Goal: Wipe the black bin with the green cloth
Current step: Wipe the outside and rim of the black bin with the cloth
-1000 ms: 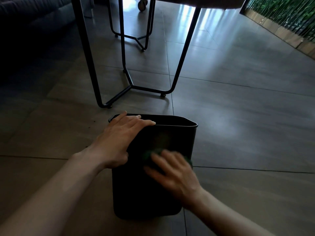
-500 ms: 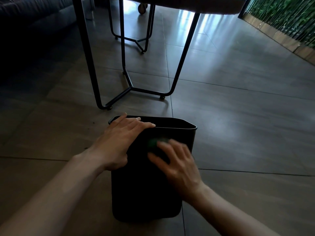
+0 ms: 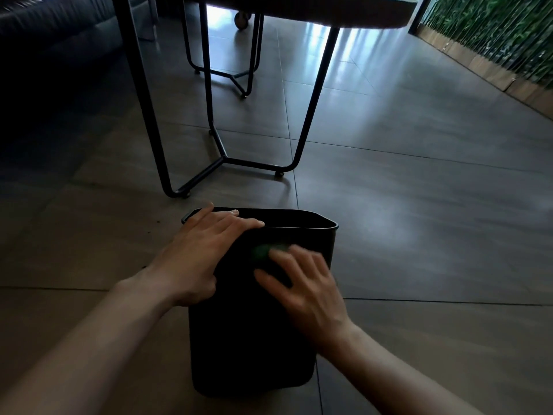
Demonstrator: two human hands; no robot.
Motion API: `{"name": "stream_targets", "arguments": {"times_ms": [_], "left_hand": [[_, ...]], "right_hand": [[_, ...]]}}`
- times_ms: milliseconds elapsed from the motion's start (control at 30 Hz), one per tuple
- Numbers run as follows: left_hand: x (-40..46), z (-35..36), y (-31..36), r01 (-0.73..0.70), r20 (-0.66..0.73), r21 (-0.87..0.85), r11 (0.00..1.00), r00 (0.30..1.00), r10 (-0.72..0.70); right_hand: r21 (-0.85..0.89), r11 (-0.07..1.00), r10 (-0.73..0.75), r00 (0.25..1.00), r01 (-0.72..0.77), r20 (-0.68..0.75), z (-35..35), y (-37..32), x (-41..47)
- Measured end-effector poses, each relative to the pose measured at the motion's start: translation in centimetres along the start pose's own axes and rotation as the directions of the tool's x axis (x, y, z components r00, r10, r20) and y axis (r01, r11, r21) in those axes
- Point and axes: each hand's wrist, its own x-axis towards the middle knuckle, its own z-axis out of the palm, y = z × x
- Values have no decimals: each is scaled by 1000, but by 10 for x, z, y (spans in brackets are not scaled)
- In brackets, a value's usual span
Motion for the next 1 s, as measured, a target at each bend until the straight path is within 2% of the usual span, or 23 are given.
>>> {"name": "stream_targets", "arguments": {"times_ms": [100,200,267,333,367,433,467,567,633,667,700,733,800,833,900,1000], "left_hand": [[-1,1,0,4,-3,10,1000,1000,-4],[-1,1,0,5,-12,15,1000,1000,-5],[-2,2,0,8,-10,18,1000,1000,-8],[-1,1,0,13,0,13,1000,1000,-13],[-2,1,0,15,4,4,1000,1000,-15],[-3,0,-1,13,0,-32,999,1000,-13],[-3,0,-1,15,-9,-53,998,1000,-15],[-1,2,-2,51,-84,-120,991,995,-61],[1,3,-4,96,-131,-142,985,985,-115],[1,4,-6,120,-140,-148,982,980,-141],[1,4,-8,143,-141,-163,976,976,-167],[0,3,-10,161,-138,-186,969,972,-188],[-2,1,-13,180,-124,-233,956,969,-213],[-4,-1,-14,183,-115,-257,949,969,-218],[-8,-4,-16,180,-98,-301,936,971,-218],[-12,-10,-18,177,-45,-344,922,978,-205]], "right_hand": [[41,977,-211,968,207,135,-1,-16,-35],[95,960,-278,918,262,282,-11,-23,-50],[134,979,-188,939,155,288,-22,-23,-45],[249,964,28,969,-92,247,-38,-16,-31],[348,907,164,960,-238,227,-47,-10,-23],[552,685,435,875,-475,213,-70,12,-5],[624,534,558,793,-570,247,-83,26,4],[678,103,802,464,-728,376,-113,77,18],[685,-213,817,257,-697,516,-122,108,18],[679,-326,793,201,-657,575,-123,120,16],[661,-377,775,170,-649,609,-120,129,13],[625,-360,777,147,-693,612,-116,137,9],[486,-180,806,154,-855,571,-103,143,6],[397,-50,804,199,-916,561,-96,143,6],[245,231,740,334,-942,584,-82,142,6],[134,604,504,507,-785,699,-65,136,11]]}}
